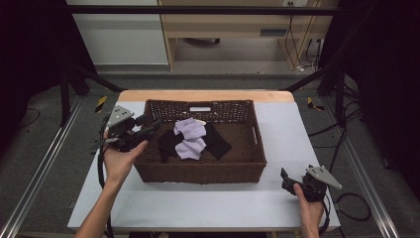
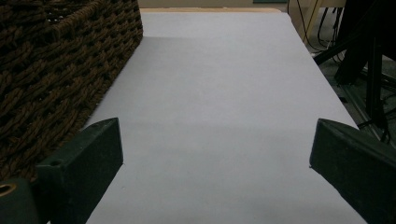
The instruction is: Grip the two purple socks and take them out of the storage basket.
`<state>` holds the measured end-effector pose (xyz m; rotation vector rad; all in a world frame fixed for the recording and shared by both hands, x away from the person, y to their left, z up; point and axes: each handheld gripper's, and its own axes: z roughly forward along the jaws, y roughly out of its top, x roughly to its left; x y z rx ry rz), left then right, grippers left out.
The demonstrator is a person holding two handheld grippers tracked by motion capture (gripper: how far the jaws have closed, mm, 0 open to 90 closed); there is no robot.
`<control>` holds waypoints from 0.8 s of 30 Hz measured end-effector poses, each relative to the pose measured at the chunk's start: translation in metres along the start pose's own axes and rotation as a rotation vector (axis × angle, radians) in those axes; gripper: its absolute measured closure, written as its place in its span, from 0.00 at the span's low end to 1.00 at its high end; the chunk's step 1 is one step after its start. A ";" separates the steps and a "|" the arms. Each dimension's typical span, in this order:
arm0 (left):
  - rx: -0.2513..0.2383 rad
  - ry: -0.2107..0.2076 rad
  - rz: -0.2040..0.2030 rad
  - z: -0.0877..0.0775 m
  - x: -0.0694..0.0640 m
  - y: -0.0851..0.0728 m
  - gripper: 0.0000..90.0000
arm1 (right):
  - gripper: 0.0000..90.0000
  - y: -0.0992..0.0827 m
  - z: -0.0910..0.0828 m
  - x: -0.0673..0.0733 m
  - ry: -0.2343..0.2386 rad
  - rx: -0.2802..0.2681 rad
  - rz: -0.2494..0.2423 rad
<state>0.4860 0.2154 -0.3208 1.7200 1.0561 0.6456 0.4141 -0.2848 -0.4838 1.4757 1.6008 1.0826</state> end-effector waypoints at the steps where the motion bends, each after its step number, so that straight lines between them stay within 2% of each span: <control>1: -0.001 0.000 0.003 0.003 -0.002 0.002 0.52 | 0.04 0.000 0.000 0.000 0.000 -0.001 0.000; 10: 0.026 -0.011 0.054 0.037 -0.025 0.014 0.54 | 0.04 0.000 0.000 0.000 -0.002 0.001 0.004; 18: 0.057 -0.013 0.102 0.063 -0.041 0.016 0.55 | 0.04 0.000 0.000 0.000 -0.002 0.001 0.001; 24: 0.086 -0.012 0.111 0.083 -0.050 0.014 0.55 | 0.04 0.000 0.000 0.000 -0.002 0.006 0.000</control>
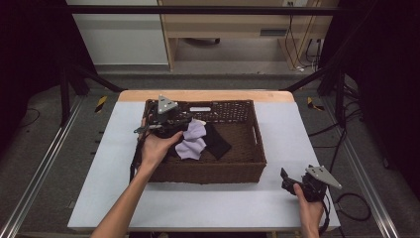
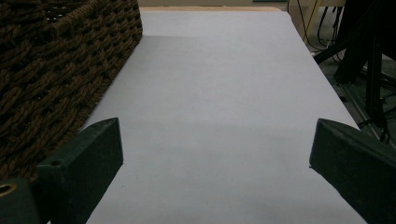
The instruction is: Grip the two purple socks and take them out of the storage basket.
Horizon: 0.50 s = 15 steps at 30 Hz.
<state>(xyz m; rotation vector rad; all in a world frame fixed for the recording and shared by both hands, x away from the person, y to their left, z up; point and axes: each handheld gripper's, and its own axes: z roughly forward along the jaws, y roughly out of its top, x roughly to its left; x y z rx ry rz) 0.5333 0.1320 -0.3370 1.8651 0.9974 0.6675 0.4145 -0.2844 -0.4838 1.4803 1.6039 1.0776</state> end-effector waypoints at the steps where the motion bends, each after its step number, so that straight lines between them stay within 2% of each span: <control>1: 0.008 -0.001 0.005 0.003 -0.001 0.000 0.55 | 0.04 0.000 0.000 0.000 -0.001 0.000 -0.002; 5: 0.038 -0.013 0.002 0.018 -0.008 -0.005 0.55 | 0.04 0.000 0.000 0.000 -0.001 -0.002 -0.001; 15: 0.132 -0.010 0.015 0.046 -0.019 -0.020 0.53 | 0.04 0.000 0.000 0.000 -0.003 0.000 -0.007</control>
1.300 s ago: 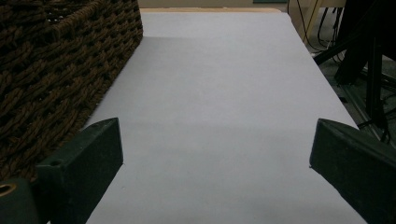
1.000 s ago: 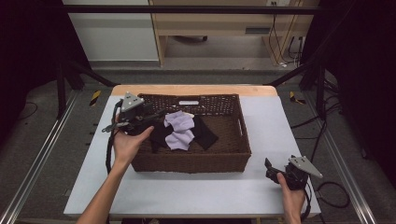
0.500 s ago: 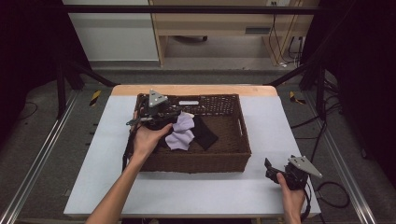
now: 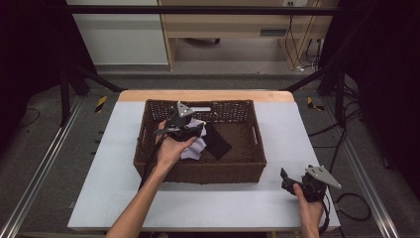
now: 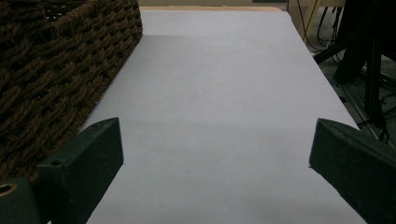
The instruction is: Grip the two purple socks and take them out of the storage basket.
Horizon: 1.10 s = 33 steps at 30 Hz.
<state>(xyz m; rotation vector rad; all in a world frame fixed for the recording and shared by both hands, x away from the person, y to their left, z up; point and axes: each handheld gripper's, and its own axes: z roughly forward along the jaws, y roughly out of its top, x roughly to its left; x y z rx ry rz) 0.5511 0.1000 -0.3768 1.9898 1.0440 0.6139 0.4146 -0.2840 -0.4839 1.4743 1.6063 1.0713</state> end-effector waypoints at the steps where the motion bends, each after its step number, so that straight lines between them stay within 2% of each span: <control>1: 0.012 -0.005 -0.003 0.003 -0.001 -0.002 0.53 | 0.04 0.000 0.000 0.000 -0.001 0.002 -0.001; 5: 0.048 -0.035 0.001 0.013 -0.004 -0.008 0.51 | 0.04 0.000 0.000 0.001 -0.002 0.003 -0.005; 11: 0.101 -0.031 0.024 0.023 -0.006 -0.015 0.50 | 0.04 0.000 0.000 0.001 -0.002 0.004 -0.008; 14: 0.123 -0.032 0.019 0.026 -0.006 -0.018 0.49 | 0.04 0.000 0.001 0.001 -0.002 0.006 -0.009; 16: 0.131 -0.032 0.008 0.027 -0.007 -0.020 0.48 | 0.04 0.000 0.001 0.001 -0.002 0.006 -0.010; 23: 0.148 -0.014 0.034 0.031 -0.012 -0.022 0.45 | 0.04 0.000 0.000 0.001 -0.005 0.005 -0.008; 33: 0.197 -0.013 0.026 0.038 -0.017 -0.026 0.45 | 0.04 0.000 0.001 0.001 -0.005 0.007 -0.004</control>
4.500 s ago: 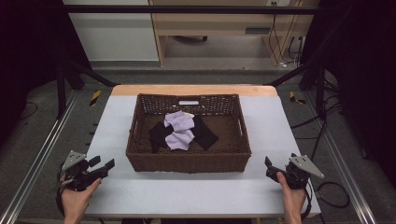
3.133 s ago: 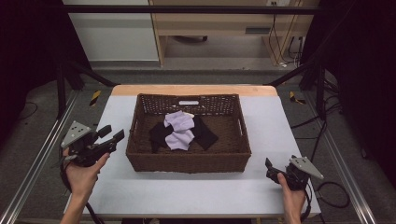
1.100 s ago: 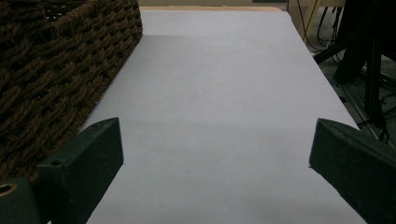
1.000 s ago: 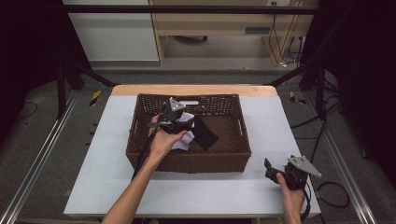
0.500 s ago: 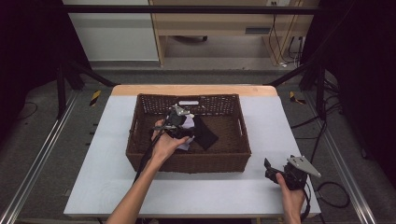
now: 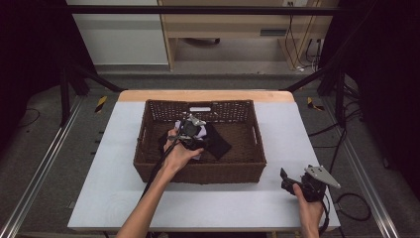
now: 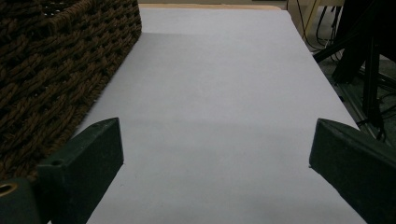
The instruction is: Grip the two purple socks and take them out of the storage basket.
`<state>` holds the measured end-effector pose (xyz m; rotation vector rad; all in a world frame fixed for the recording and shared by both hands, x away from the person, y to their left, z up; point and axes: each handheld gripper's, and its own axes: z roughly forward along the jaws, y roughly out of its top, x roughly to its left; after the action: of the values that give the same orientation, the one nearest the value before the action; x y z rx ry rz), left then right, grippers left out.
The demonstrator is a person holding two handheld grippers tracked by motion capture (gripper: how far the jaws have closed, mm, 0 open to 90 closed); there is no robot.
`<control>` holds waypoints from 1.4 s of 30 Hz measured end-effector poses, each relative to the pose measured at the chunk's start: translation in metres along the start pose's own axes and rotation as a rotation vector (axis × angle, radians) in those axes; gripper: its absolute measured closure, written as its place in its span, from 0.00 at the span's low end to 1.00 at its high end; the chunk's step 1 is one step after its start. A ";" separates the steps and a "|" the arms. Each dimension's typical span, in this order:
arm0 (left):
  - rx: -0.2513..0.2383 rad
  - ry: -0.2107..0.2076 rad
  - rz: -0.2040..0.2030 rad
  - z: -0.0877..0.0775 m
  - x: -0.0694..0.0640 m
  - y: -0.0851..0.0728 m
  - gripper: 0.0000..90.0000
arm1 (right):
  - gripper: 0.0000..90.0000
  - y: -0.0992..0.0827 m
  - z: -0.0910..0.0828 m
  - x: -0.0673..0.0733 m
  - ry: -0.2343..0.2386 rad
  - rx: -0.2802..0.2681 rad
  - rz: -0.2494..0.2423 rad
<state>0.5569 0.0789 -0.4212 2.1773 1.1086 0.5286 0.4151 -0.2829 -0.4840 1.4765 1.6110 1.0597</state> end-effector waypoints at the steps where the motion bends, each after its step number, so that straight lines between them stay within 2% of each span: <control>1: 0.005 -0.003 0.000 0.001 0.000 0.000 0.45 | 0.04 0.000 0.000 0.000 0.000 0.000 -0.001; 4: 0.025 -0.014 -0.008 0.003 -0.001 -0.001 0.48 | 0.04 0.000 0.000 0.000 -0.001 -0.003 -0.001; 7: 0.044 -0.008 -0.003 0.004 0.000 -0.002 0.52 | 0.04 0.000 0.000 0.000 0.000 -0.002 0.000; 12: 0.084 -0.004 0.001 0.004 0.001 -0.002 0.69 | 0.04 0.000 0.000 0.000 0.000 -0.003 -0.001; 17: 0.112 -0.023 0.001 0.004 0.002 -0.003 0.88 | 0.04 0.000 0.000 0.000 0.000 -0.002 0.000; 19: 0.116 -0.032 0.004 0.003 0.002 -0.003 0.92 | 0.04 0.000 0.000 0.000 -0.001 -0.003 0.000; 21: 0.117 -0.038 0.003 0.004 0.002 -0.003 0.92 | 0.04 0.000 0.000 0.000 -0.002 -0.002 0.001; 24: 0.113 -0.062 -0.014 0.007 0.003 -0.004 0.65 | 0.04 0.000 -0.001 -0.001 -0.002 -0.002 0.001; 26: 0.114 -0.065 -0.017 0.008 0.004 -0.004 0.62 | 0.04 0.000 -0.001 0.000 -0.003 -0.002 0.000; 27: 0.120 -0.068 -0.025 0.009 0.003 -0.004 0.64 | 0.04 0.000 -0.001 0.000 -0.002 -0.002 0.001; 28: 0.140 -0.068 -0.016 0.009 0.004 -0.004 0.68 | 0.04 0.000 -0.001 0.000 -0.002 -0.001 0.001; 30: 0.157 -0.069 -0.009 0.009 0.005 -0.004 0.81 | 0.04 0.000 0.000 -0.001 -0.003 -0.003 0.001; 32: 0.168 -0.080 -0.008 0.008 0.005 -0.004 0.89 | 0.04 0.000 -0.001 -0.001 -0.002 -0.004 0.001; 35: 0.153 -0.080 -0.012 0.006 0.006 -0.004 0.95 | 0.04 0.000 -0.001 -0.001 -0.002 -0.005 0.000; 42: 0.044 -0.072 -0.041 -0.006 0.010 -0.003 0.97 | 0.04 0.000 -0.001 -0.001 -0.003 -0.007 0.003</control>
<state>0.5576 0.0907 -0.4186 2.1889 1.1338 0.4083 0.4145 -0.2839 -0.4839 1.4758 1.6016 1.0634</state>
